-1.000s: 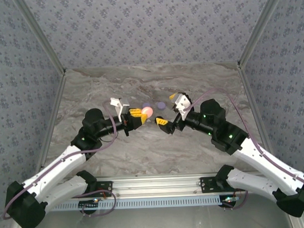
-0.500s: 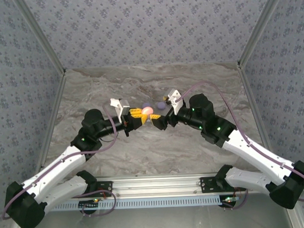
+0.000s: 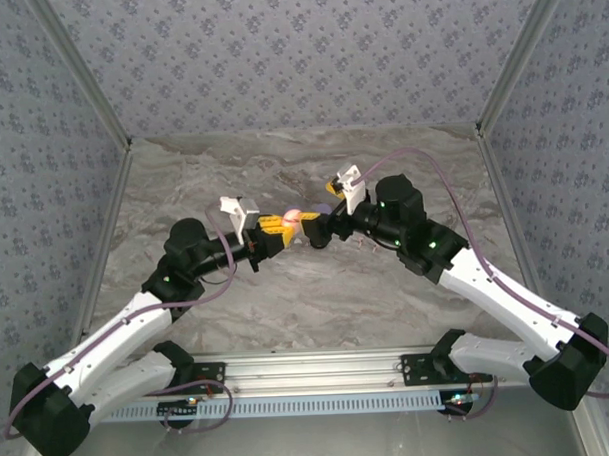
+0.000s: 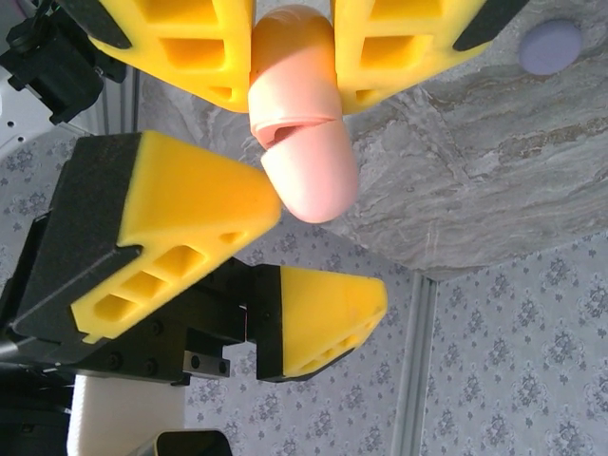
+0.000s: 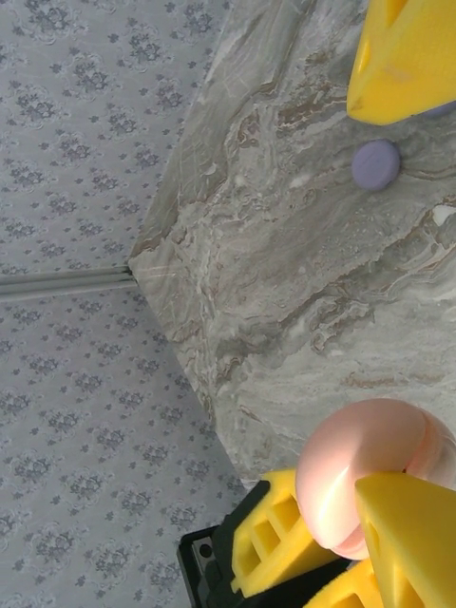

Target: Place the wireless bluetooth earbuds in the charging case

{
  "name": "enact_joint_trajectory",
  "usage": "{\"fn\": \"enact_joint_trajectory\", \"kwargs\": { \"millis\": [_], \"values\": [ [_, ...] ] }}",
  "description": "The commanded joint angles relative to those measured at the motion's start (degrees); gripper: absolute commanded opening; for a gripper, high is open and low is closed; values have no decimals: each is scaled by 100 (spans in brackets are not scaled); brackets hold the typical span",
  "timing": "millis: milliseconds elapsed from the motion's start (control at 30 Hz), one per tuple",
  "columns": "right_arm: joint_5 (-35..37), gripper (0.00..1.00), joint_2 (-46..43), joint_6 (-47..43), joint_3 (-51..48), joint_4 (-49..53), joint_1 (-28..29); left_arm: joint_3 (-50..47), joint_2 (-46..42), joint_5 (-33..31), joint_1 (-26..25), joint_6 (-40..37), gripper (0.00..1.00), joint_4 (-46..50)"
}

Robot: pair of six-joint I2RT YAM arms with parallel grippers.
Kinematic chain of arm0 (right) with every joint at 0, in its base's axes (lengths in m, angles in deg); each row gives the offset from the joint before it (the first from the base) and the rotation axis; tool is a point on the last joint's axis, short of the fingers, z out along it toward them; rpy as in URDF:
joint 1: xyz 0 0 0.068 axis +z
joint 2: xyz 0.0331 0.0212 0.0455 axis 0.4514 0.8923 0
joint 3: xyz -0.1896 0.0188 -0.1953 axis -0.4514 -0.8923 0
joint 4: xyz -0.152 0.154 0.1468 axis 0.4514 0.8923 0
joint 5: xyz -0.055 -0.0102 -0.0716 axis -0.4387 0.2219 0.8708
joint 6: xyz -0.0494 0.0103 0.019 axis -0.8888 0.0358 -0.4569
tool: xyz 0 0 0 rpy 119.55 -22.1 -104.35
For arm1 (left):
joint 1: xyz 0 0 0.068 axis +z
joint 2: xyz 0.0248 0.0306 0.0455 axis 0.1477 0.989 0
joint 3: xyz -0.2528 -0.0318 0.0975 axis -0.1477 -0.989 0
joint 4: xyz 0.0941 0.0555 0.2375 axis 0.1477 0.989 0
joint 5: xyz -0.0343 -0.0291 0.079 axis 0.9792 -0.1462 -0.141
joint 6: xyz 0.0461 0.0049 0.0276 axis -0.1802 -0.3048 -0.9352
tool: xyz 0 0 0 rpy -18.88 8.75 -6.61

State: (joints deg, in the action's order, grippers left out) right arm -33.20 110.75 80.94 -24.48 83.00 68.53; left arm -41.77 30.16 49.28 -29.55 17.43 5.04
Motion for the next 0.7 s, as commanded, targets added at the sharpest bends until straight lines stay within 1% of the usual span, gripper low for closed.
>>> {"fn": "enact_joint_trajectory", "kwargs": {
  "millis": [0, 267, 433, 500, 600, 667],
  "values": [
    [-16, 96, 126, 230, 274, 97, -88, 80, -95, 191, -54, -96, 0, -254],
    [-121, 96, 331, 267, 573, 442, -134, 104, -86, 151, -55, -129, 0, -232],
    [-121, 98, 99, 474, 707, 720, -306, 104, -86, 90, -59, -188, 0, -74],
    [16, 98, -13, 798, 806, 1063, -466, 76, -86, 72, -63, -214, 0, -39],
    [178, 99, 0, 1328, 1113, 2000, -861, 34, -89, 48, -63, -227, 0, -31],
    [284, 98, 47, 1657, 1132, 2608, -1168, 3, -102, 34, -59, -228, 0, -29]
  ]
}}
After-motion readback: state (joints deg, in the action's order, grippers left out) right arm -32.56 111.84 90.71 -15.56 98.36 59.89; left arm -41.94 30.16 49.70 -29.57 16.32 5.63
